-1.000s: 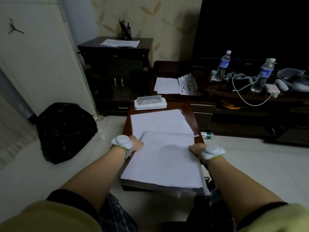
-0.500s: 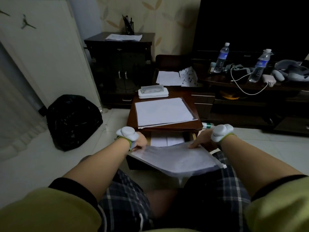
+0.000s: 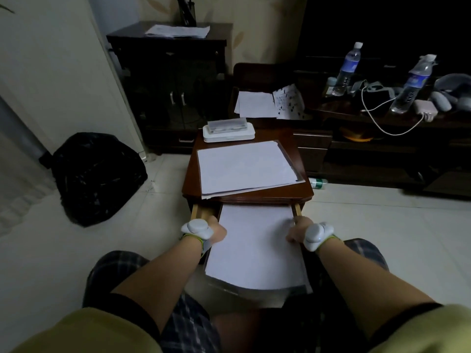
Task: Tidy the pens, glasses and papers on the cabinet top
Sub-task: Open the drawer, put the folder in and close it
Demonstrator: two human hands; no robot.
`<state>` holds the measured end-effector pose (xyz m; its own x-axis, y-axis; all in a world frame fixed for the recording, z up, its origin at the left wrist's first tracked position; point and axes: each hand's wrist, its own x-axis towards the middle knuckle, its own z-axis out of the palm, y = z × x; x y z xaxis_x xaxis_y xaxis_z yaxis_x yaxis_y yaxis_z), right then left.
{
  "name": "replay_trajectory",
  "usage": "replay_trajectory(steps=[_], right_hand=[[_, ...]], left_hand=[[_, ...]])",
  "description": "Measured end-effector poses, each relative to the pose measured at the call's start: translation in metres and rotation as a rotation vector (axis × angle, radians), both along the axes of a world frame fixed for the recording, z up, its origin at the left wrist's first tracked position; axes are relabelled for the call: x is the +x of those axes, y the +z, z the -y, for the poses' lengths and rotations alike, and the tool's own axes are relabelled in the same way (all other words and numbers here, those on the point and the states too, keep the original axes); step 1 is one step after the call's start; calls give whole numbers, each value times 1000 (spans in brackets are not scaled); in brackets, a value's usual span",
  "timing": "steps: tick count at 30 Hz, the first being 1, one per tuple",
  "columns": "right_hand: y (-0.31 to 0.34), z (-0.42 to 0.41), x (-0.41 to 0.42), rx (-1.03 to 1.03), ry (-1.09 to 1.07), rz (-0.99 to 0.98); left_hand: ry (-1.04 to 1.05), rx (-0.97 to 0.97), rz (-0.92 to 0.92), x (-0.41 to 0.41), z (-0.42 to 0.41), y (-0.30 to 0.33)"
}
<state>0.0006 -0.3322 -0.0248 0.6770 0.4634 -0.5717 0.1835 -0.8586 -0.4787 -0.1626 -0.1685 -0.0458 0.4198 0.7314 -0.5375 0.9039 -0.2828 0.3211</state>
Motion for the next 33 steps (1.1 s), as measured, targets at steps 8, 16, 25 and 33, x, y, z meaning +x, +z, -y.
replay_trajectory(steps=[8,16,25,33], right_hand=[[-36,-39,32,14,-27,-40],[-74,-71,60,-82,-31,15],[-119,-90,73,-182,63,54],[-140,-99,82,-263,217,139]], left_hand=[[57,-64,30,28,-33,-34],[79,-108,2,58,-53,-71],[29,-115,-11,87,-59,-102],[-153,-68,-173,99,-63,-116]])
